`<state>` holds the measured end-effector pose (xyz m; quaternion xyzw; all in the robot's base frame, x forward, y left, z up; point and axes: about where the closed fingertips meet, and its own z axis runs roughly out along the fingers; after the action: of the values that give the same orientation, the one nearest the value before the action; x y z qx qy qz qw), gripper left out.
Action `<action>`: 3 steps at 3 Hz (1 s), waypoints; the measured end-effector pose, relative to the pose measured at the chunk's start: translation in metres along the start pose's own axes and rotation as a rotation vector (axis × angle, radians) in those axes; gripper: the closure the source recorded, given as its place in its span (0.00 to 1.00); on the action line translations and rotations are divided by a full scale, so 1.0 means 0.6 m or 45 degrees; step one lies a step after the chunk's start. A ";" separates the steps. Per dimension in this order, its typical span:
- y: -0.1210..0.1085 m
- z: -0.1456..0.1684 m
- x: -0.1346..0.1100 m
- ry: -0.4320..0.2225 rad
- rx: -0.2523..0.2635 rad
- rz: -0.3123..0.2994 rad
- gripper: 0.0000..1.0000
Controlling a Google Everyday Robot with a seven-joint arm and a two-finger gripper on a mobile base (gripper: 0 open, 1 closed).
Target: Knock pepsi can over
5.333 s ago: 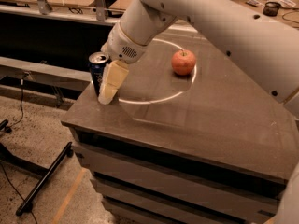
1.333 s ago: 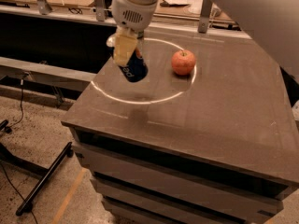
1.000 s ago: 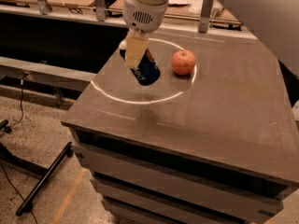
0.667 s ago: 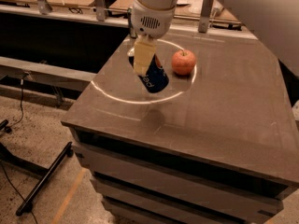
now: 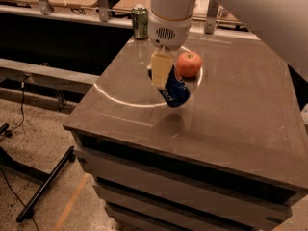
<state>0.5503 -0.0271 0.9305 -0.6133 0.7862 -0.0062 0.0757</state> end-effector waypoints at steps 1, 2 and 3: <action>-0.003 0.031 0.017 0.057 -0.026 -0.003 0.39; -0.003 0.071 0.024 0.099 -0.044 -0.056 0.16; -0.007 0.069 0.018 0.078 -0.027 -0.053 0.00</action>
Offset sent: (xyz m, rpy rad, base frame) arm -0.0039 -0.0210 -0.0786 -0.1501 0.1190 0.1037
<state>0.5571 -0.0352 0.8887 -0.6297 0.7753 -0.0183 0.0448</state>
